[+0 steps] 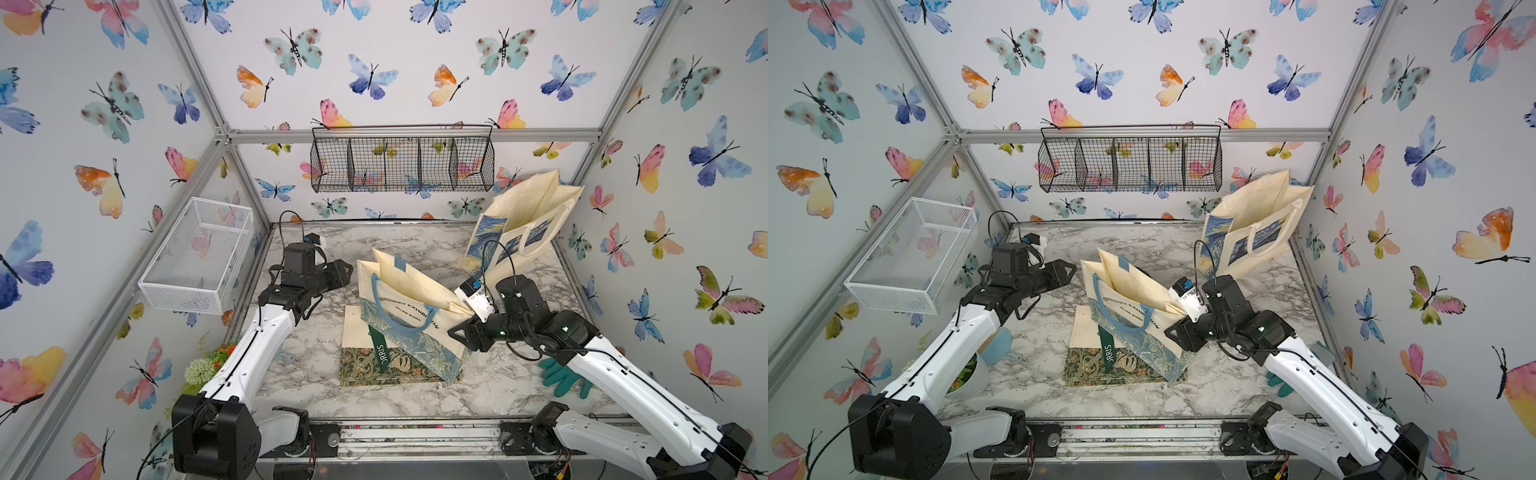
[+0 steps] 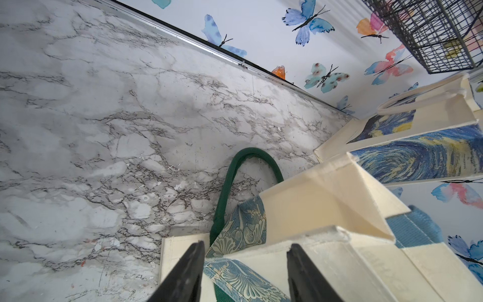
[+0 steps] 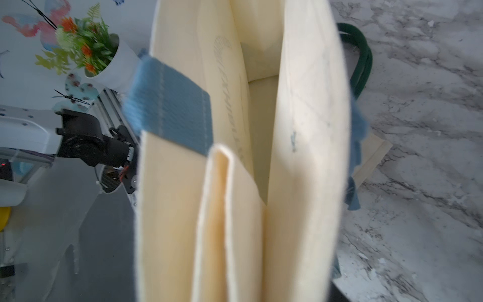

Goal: Put away the canvas bag
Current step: Place the canvas bag at the center of the board.

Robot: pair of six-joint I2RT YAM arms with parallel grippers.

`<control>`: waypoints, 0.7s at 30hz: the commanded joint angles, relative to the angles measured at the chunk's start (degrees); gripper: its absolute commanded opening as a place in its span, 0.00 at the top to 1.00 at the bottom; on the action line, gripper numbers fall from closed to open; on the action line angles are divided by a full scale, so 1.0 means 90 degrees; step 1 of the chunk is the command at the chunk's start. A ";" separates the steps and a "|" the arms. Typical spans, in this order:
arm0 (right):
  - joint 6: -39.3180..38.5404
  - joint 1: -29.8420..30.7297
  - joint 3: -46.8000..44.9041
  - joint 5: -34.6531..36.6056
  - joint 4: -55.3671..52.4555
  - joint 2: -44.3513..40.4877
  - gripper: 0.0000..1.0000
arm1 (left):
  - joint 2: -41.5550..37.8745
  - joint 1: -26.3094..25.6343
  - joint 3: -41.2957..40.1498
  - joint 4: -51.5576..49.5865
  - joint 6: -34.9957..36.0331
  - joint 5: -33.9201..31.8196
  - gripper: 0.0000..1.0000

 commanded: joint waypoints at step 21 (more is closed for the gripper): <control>0.0040 -0.0095 0.6993 -0.0327 -0.0611 0.6027 0.19 | -0.1131 0.0016 -0.1312 0.0748 0.0024 0.1937 0.54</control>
